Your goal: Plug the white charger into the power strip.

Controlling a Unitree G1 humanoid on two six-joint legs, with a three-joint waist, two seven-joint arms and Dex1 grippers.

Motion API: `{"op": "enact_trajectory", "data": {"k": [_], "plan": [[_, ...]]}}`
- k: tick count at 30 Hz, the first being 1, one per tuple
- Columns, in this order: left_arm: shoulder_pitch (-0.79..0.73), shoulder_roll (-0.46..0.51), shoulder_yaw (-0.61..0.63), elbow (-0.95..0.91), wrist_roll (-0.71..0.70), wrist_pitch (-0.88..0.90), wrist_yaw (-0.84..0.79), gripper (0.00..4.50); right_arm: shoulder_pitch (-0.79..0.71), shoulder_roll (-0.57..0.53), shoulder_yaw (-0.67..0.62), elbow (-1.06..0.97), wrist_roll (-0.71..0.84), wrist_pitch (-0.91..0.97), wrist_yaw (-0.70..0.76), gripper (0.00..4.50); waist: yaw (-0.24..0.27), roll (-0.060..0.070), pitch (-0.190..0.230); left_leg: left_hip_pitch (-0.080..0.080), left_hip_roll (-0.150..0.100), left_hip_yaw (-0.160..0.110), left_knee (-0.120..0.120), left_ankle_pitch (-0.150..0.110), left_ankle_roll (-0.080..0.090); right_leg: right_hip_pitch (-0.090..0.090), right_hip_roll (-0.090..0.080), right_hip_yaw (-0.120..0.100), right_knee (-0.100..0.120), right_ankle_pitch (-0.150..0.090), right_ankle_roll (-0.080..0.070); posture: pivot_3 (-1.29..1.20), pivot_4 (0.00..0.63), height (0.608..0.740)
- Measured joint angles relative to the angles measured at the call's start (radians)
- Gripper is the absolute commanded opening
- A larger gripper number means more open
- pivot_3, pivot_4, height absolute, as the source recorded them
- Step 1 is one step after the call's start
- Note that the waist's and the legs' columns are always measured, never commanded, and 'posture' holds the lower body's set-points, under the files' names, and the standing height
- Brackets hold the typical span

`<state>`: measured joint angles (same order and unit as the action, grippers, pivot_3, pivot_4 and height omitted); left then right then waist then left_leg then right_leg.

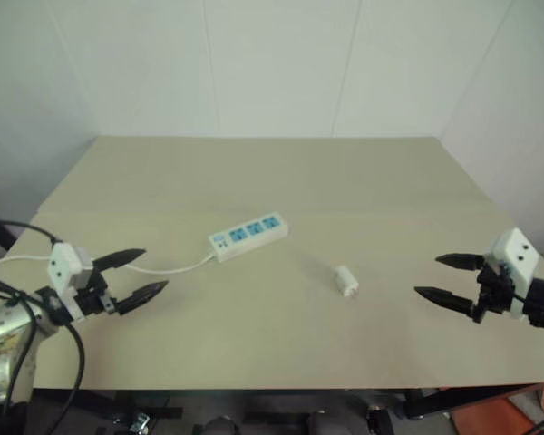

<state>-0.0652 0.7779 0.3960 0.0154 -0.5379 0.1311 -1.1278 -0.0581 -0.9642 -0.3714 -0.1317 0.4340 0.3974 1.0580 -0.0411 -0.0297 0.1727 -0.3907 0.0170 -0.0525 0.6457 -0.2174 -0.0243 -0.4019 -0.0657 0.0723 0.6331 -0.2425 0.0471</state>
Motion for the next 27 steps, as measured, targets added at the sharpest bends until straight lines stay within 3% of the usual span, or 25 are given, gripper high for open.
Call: {"op": "enact_trajectory", "data": {"k": [7, 14, 22, 27], "plan": [[-0.01, -0.006, -0.001, 0.007, 0.017, -0.017, 0.011, 4.45, 0.014, 0.0, 0.0, -0.015, 0.0, 0.0, -0.012, 4.5, 0.001, 0.0, 0.0, 0.0, 0.0, 0.0, 0.0, 0.0, 0.0, 0.0, 0.0, 0.0, 0.0, 0.0, 0.0, 0.0, 0.15, 0.74], [-0.155, -0.057, -0.044, 0.166, 0.066, -0.075, 0.053, 4.45, 0.023, 0.022, 0.002, -0.039, 0.002, 0.002, -0.039, 4.5, 0.006, 0.0, 0.0, 0.0, -0.001, 0.0, 0.0, 0.0, 0.0, 0.0, 0.0, 0.0, 0.0, 0.0, 0.0, 0.0, 0.15, 0.74], [-0.585, -0.115, -0.198, 0.819, 0.257, -0.362, -0.013, 4.45, 0.017, 0.072, 0.04, -0.161, 0.02, 0.058, -0.111, 4.5, 0.019, 0.0, 0.0, -0.002, -0.001, -0.001, 0.001, 0.0, 0.0, 0.0, 0.001, 0.0, 0.0, 0.003, -0.004, 0.0, 0.15, 0.74], [-0.706, -0.144, -0.263, 1.063, 0.343, -0.441, -0.066, 4.45, 0.081, 0.088, 0.025, -0.255, 0.027, 0.108, -0.162, 4.5, 0.022, 0.0, 0.0, -0.005, -0.002, -0.002, 0.002, 0.0, 0.0, -0.003, 0.001, -0.001, 0.0, 0.004, -0.004, 0.0, 0.15, 0.74]]}}
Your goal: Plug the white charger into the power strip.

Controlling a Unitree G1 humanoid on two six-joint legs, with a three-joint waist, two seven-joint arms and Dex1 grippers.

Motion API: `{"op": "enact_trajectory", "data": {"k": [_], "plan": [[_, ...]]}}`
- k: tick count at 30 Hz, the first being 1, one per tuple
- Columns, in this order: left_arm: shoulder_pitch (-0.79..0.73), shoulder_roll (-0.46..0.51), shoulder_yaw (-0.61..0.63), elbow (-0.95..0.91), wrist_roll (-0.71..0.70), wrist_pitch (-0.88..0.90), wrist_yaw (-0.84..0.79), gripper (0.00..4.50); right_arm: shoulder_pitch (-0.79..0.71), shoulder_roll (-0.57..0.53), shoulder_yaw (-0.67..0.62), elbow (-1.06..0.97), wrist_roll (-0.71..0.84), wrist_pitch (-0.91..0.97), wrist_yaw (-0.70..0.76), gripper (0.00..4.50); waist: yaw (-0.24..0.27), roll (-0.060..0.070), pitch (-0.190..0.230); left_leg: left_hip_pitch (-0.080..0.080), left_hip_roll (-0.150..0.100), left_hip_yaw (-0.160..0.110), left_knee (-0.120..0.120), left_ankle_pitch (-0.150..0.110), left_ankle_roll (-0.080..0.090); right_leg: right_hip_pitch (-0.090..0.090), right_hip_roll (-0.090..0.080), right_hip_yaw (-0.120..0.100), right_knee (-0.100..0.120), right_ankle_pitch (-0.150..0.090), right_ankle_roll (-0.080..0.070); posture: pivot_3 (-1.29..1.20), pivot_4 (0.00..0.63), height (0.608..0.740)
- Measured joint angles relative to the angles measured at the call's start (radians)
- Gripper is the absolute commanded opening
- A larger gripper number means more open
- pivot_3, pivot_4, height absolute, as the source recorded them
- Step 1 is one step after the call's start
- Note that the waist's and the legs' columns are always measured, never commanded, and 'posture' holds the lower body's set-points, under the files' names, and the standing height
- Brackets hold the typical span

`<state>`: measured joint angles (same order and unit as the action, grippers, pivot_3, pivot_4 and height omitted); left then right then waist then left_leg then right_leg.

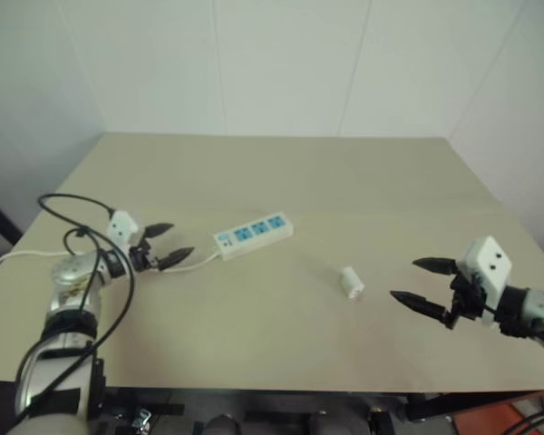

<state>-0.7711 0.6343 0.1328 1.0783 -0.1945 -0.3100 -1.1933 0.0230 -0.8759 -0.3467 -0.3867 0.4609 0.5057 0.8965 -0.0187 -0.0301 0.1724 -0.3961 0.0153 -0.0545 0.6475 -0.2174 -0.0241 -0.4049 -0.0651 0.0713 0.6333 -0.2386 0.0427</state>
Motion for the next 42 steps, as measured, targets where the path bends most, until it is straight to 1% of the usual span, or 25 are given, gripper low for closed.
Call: {"op": "enact_trajectory", "data": {"k": [3, 5, 8, 12, 15, 18, 19, 22, 23, 27, 28, 33, 36, 38, 39, 42], "plan": [[-0.036, -0.024, -0.038, 0.096, 0.052, -0.017, -0.02, 4.45, 0.022, 0.009, -0.012, -0.084, 0.035, 0.04, -0.034, 4.5, -0.001, 0.0, 0.0, 0.0, 0.0, 0.0, 0.002, 0.0, 0.0, 0.0, 0.0, 0.0, 0.002, 0.0, 0.0, 0.0, 0.15, 0.74], [-0.049, -0.039, -0.057, 0.128, 0.08, -0.023, -0.031, 4.45, 0.021, 0.01, -0.019, -0.136, 0.062, 0.071, -0.057, 4.5, -0.001, 0.0, 0.0, 0.0, 0.0, 0.0, 0.003, 0.0, 0.0, 0.0, 0.0, 0.0, 0.004, 0.0, 0.0, 0.0, 0.15, 0.74], [-0.07, -0.057, -0.075, 0.158, 0.116, -0.045, -0.024, 4.45, 0.02, 0.01, -0.02, -0.197, 0.094, 0.109, -0.087, 4.5, 0.0, 0.0, 0.0, 0.0, 0.0, -0.001, 0.004, 0.0, 0.0, 0.0, 0.0, 0.0, 0.005, 0.0, 0.001, 0.0, 0.15, 0.74], [-0.097, -0.091, -0.085, 0.181, 0.152, -0.058, 0.026, 4.45, 0.018, 0.026, -0.009, -0.27, 0.122, 0.154, -0.142, 4.5, 0.002, 0.0, 0.0, 0.0, 0.0, -0.001, 0.005, 0.0, 0.0, 0.0, 0.0, 0.0, 0.006, -0.001, 0.001, 0.0, 0.15, 0.74], [-0.111, -0.106, -0.091, 0.189, 0.166, -0.062, 0.04, 3.9, 0.018, 0.029, 0.01, -0.304, 0.138, 0.176, -0.165, 4.5, 0.003, -0.001, 0.0, 0.0, 0.0, -0.001, 0.005, 0.0, 0.0, 0.0, 0.0, 0.0, 0.007, -0.001, 0.001, 0.0, 0.15, 0.74], [-0.119, -0.127, -0.092, 0.193, 0.179, -0.062, 0.041, 3.02, 0.018, 0.029, 0.025, -0.31, 0.14, 0.186, -0.186, 4.5, 0.003, -0.001, 0.0, 0.0, 0.0, -0.001, 0.006, 0.0, 0.0, 0.001, 0.0, 0.0, 0.007, -0.001, 0.001, 0.0, 0.15, 0.74], [-0.12, -0.133, -0.092, 0.193, 0.181, -0.062, 0.041, 2.62, 0.018, 0.029, 0.025, -0.31, 0.141, 0.187, -0.19, 4.5, 0.004, -0.001, 0.0, 0.0, 0.0, -0.001, 0.007, 0.0, 0.0, 0.001, 0.0, 0.0, 0.008, -0.001, 0.002, 0.0, 0.15, 0.74], [-0.12, -0.143, -0.091, 0.193, 0.187, -0.062, 0.041, 1.7, 0.016, 0.029, 0.028, -0.31, 0.14, 0.194, -0.204, 4.5, 0.004, -0.001, 0.0, 0.001, 0.0, -0.001, 0.008, 0.0, 0.0, 0.001, 0.0, 0.0, 0.009, -0.004, 0.007, 0.0, 0.15, 0.74], [-0.12, -0.146, -0.089, 0.193, 0.188, -0.061, 0.043, 1.32, 0.012, 0.029, 0.033, -0.31, 0.14, 0.196, -0.209, 4.5, 0.004, -0.001, 0.0, 0.001, 0.0, -0.001, 0.008, 0.0, 0.0, 0.001, 0.0, 0.0, 0.009, -0.004, 0.007, 0.0, 0.15, 0.74], [-0.12, -0.153, -0.077, 0.194, 0.187, -0.059, 0.055, 0.09, -0.002, 0.029, 0.055, -0.311, 0.14, 0.203, -0.224, 4.5, 0.004, -0.001, 0.0, 0.0, 0.0, -0.001, 0.01, 0.0, 0.0, 0.001, 0.0, 0.0, 0.01, -0.005, 0.008, 0.0, 0.15, 0.74], [-0.12, -0.154, -0.075, 0.193, 0.188, -0.059, 0.06, 0.02, -0.003, 0.029, 0.058, -0.311, 0.14, 0.203, -0.226, 4.5, 0.005, -0.001, 0.0, 0.0, 0.0, -0.001, 0.01, 0.0, 0.0, 0.001, 0.0, 0.0, 0.01, -0.005, 0.008, 0.0, 0.15, 0.74], [-0.107, -0.159, -0.073, 0.177, 0.188, -0.06, 0.089, 0.02, -0.003, 0.029, 0.064, -0.31, 0.139, 0.203, -0.231, 4.5, 0.005, -0.001, -0.001, 0.001, 0.0, -0.001, 0.011, 0.0, 0.0, 0.002, 0.0, 0.0, 0.011, -0.005, 0.008, 0.0, 0.15, 0.74], [-0.043, -0.159, -0.054, 0.089, 0.15, -0.055, 0.064, 0.02, 0.003, 0.031, 0.066, -0.31, 0.133, 0.203, -0.232, 4.5, 0.003, 0.0, -0.001, 0.001, 0.0, -0.001, 0.011, 0.0, 0.0, 0.001, 0.0, 0.0, 0.011, -0.005, 0.008, 0.0, 0.15, 0.74], [0.031, -0.16, -0.051, -0.027, 0.124, -0.042, 0.049, 0.02, 0.007, 0.04, 0.068, -0.31, 0.13, 0.203, -0.233, 4.5, 0.0, 0.0, -0.001, 0.001, 0.0, -0.001, 0.011, 0.0, 0.0, 0.001, 0.0, 0.0, 0.011, -0.004, 0.006, 0.0, 0.15, 0.74], [0.083, -0.16, -0.051, -0.106, 0.111, -0.023, 0.05, 0.02, 0.009, 0.043, 0.07, -0.309, 0.128, 0.202, -0.234, 4.5, -0.001, 0.0, -0.001, 0.001, 0.0, -0.001, 0.011, 0.0, 0.001, 0.001, 0.0, 0.001, 0.011, -0.002, 0.003, 0.0, 0.15, 0.74], [0.246, -0.165, -0.053, -0.378, 0.075, 0.075, 0.082, 0.02, 0.007, 0.053, 0.085, -0.303, 0.112, 0.199, -0.235, 4.5, -0.002, 0.001, -0.002, 0.001, 0.0, -0.001, 0.011, -0.001, 0.001, 0.002, 0.0, 0.001, 0.011, -0.001, 0.001, 0.0, 0.15, 0.74]]}}
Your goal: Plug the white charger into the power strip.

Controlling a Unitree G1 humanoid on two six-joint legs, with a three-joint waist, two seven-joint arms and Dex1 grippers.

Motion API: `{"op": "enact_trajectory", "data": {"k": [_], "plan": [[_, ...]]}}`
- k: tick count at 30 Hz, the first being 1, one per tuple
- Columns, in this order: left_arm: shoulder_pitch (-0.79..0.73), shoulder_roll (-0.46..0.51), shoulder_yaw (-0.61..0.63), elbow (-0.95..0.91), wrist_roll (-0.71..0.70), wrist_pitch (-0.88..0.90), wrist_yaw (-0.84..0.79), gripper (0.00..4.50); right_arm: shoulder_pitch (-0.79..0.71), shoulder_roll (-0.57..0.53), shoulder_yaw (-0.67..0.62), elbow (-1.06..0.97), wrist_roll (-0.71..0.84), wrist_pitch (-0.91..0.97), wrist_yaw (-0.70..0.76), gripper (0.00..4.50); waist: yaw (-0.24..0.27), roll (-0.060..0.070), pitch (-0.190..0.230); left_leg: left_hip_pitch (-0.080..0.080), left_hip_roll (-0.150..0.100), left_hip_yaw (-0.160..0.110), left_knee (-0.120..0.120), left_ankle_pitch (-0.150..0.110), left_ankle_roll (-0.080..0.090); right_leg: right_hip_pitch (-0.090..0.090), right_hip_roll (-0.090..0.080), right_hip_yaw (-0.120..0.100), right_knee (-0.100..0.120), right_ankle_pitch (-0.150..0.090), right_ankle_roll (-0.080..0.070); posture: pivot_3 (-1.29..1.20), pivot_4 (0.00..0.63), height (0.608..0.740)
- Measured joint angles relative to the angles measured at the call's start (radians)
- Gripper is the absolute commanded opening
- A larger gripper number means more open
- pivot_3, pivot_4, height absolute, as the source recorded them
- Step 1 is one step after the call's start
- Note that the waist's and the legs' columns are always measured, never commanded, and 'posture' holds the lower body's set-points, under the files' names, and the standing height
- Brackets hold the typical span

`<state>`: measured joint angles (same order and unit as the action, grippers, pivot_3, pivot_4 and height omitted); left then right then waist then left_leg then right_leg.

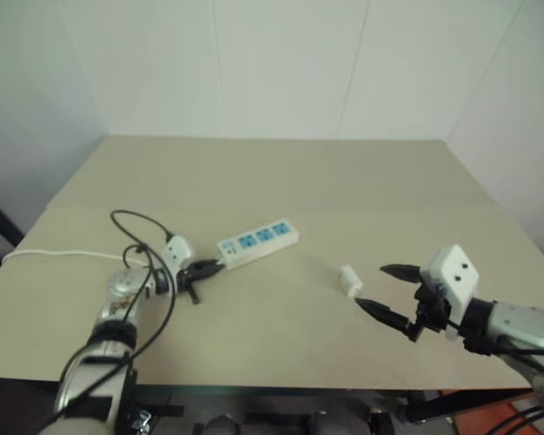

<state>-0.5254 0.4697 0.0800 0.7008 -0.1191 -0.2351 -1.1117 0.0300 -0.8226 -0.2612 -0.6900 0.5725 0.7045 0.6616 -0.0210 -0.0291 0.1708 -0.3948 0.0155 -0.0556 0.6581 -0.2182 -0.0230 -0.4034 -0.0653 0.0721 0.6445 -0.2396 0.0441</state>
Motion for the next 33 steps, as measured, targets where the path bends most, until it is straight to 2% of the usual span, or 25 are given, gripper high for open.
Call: {"op": "enact_trajectory", "data": {"k": [3, 4, 8, 13, 21, 27, 28, 33], "plan": [[0.131, -0.001, -0.007, -0.227, -0.011, 0.112, 0.05, 0.02, -0.005, 0.01, 0.017, 0.014, -0.011, -0.008, 0.001, 4.5, 0.002, 0.001, -0.001, 0.003, 0.0, 0.0, 0.0, 0.0, 0.0, 0.002, 0.0, 0.0, 0.0, -0.001, 0.002, 0.0, 0.15, 0.74], [0.16, 0.001, -0.01, -0.283, -0.011, 0.146, 0.067, 0.02, -0.008, 0.01, 0.021, 0.018, -0.014, -0.012, 0.003, 4.5, 0.002, 0.002, -0.001, 0.003, 0.0, 0.0, 0.0, 0.0, 0.0, 0.003, 0.0, 0.0, 0.0, -0.004, 0.007, 0.0, 0.15, 0.74], [0.282, 0.02, -0.016, -0.492, -0.024, 0.283, 0.133, 0.02, -0.016, 0.011, 0.03, 0.04, -0.032, -0.03, 0.012, 4.5, 0.002, 0.002, -0.002, 0.006, 0.001, 0.0, 0.0, 0.0, 0.0, 0.006, 0.0, 0.0, -0.001, -0.005, 0.007, 0.0, 0.15, 0.74], [0.339, 0.04, -0.019, -0.598, -0.043, 0.366, 0.161, 0.02, -0.017, 0.014, 0.043, 0.067, -0.049, -0.052, 0.016, 4.5, 0.004, 0.002, -0.002, 0.006, 0.001, 0.0, 0.0, 0.0, 0.0, 0.005, 0.0, 0.0, -0.002, -0.005, 0.007, 0.0, 0.15, 0.74], [0.389, 0.077, -0.014, -0.659, -0.192, 0.446, 0.068, 2.4, -0.018, 0.029, 0.054, 0.085, -0.061, -0.065, 0.026, 4.5, 0.002, 0.002, -0.002, 0.003, 0.001, 0.001, -0.001, 0.0, 0.0, 0.002, 0.0, 0.0, -0.002, -0.006, 0.006, 0.0, 0.15, 0.74], [0.401, 0.14, 0.044, -0.716, -0.32, 0.451, -0.049, 4.32, -0.018, 0.03, 0.054, 0.091, -0.069, -0.071, 0.032, 4.5, 0.006, 0.002, -0.001, 0.002, 0.001, 0.001, 0.0, 0.0, 0.0, 0.001, 0.0, 0.0, -0.003, -0.006, 0.006, 0.0, 0.15, 0.74], [0.4, 0.142, 0.052, -0.716, -0.33, 0.451, -0.054, 4.44, -0.018, 0.031, 0.054, 0.091, -0.07, -0.072, 0.033, 4.5, 0.005, 0.002, -0.001, 0.002, 0.001, 0.001, 0.0, 0.0, 0.0, 0.001, 0.0, 0.0, -0.003, -0.006, 0.006, 0.0, 0.15, 0.74], [0.402, 0.148, 0.058, -0.709, -0.352, 0.437, -0.063, 4.44, -0.017, 0.031, 0.053, 0.094, -0.078, -0.074, 0.035, 4.5, 0.005, 0.002, -0.001, 0.002, 0.001, 0.001, -0.001, 0.0, 0.0, 0.001, 0.0, 0.0, -0.003, -0.006, 0.006, 0.0, 0.15, 0.74]]}}
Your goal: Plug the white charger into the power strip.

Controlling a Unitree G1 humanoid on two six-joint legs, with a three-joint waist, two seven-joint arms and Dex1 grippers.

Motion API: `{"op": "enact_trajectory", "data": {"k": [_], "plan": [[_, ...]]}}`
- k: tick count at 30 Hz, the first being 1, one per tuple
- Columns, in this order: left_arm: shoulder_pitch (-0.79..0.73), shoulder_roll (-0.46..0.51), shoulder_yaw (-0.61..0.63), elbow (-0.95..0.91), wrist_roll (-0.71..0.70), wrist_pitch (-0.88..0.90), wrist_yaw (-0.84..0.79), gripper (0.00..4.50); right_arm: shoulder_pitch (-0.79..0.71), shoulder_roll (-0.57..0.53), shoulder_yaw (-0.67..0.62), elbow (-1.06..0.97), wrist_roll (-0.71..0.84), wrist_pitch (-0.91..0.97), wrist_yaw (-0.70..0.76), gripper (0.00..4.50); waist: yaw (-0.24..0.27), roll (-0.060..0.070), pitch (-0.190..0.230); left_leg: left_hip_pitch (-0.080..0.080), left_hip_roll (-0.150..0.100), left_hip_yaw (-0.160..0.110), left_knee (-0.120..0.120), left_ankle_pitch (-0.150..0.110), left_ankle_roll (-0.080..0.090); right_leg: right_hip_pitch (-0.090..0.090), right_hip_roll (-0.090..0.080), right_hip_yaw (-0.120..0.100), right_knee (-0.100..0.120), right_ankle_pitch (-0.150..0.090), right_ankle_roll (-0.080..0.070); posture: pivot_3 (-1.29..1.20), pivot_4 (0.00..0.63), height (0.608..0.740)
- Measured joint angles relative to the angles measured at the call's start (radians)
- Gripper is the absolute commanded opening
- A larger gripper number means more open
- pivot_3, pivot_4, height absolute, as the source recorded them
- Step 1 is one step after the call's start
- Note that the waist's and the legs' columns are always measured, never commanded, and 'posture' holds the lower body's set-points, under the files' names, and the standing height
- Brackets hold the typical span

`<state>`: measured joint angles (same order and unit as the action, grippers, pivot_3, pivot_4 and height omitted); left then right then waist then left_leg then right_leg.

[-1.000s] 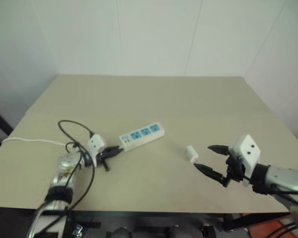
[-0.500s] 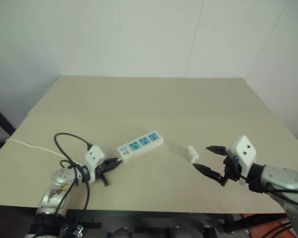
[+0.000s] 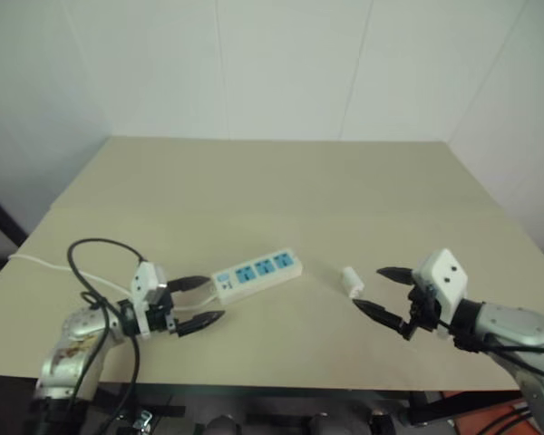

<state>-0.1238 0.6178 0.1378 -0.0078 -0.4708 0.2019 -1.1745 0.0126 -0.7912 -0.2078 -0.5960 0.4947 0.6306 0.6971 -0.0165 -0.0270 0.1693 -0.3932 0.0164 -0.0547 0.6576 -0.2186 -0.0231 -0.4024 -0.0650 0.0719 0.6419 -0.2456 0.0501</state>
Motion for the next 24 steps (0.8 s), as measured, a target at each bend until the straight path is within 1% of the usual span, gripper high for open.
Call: {"op": "enact_trajectory", "data": {"k": [1, 5, 7, 11, 14, 18, 24], "plan": [[0.0, -0.004, 0.001, 0.005, 0.005, -0.022, 0.011, 4.44, 0.001, 0.0, -0.001, 0.0, 0.0, 0.0, 0.0, 4.5, 0.0, 0.0, 0.0, 0.0, 0.0, 0.0, 0.0, 0.0, 0.0, 0.0, 0.0, 0.0, 0.0, 0.0, 0.0, 0.0, 0.15, 0.74], [-0.037, -0.094, 0.021, 0.092, 0.038, -0.168, 0.085, 4.44, 0.007, 0.0, -0.003, 0.0, -0.001, 0.0, 0.0, 4.5, 0.003, 0.0, 0.0, 0.0, 0.0, 0.0, 0.0, 0.0, 0.0, 0.0, 0.0, 0.0, 0.0, 0.0, 0.0, 0.0, 0.15, 0.74], [-0.078, -0.1, 0.027, 0.167, 0.038, -0.219, 0.075, 4.44, 0.008, 0.0, -0.004, 0.0, -0.001, 0.0, 0.0, 4.5, 0.003, 0.0, 0.0, 0.0, 0.0, 0.0, 0.0, 0.0, 0.0, 0.0, 0.0, 0.0, 0.0, 0.0, 0.0, 0.0, 0.15, 0.74], [-0.196, -0.084, 0.031, 0.376, 0.038, -0.312, -0.044, 4.44, 0.005, 0.001, -0.004, -0.002, 0.0, 0.0, -0.001, 4.5, 0.002, 0.0, 0.0, 0.0, 0.0, 0.0, 0.0, 0.0, 0.0, 0.0, 0.0, 0.0, -0.001, 0.0, 0.0, 0.0, 0.15, 0.74], [-0.286, -0.086, 0.01, 0.561, 0.058, -0.413, -0.156, 4.44, 0.007, -0.003, -0.01, -0.006, 0.001, 0.001, 0.0, 4.5, 0.002, 0.0, 0.0, -0.002, -0.001, 0.0, 0.0, 0.0, 0.0, -0.001, 0.0, 0.0, -0.001, 0.0, 0.0, 0.0, 0.15, 0.74], [-0.392, -0.104, -0.003, 0.778, 0.086, -0.515, -0.253, 4.44, 0.033, -0.023, -0.059, -0.027, 0.009, 0.014, 0.002, 4.5, 0.002, 0.0, 0.0, -0.004, -0.001, -0.001, 0.0, 0.0, 0.0, -0.002, 0.0, -0.001, -0.001, 0.0, 0.0, 0.0, 0.15, 0.74], [-0.452, -0.157, -0.008, 0.935, 0.111, -0.579, -0.337, 4.44, 0.078, -0.026, -0.102, -0.072, 0.038, 0.04, -0.003, 4.5, 0.001, -0.001, 0.0, -0.004, -0.001, -0.001, 0.0, 0.0, 0.0, -0.002, 0.0, -0.001, -0.001, 0.0, 0.0, 0.0, 0.15, 0.74]]}}
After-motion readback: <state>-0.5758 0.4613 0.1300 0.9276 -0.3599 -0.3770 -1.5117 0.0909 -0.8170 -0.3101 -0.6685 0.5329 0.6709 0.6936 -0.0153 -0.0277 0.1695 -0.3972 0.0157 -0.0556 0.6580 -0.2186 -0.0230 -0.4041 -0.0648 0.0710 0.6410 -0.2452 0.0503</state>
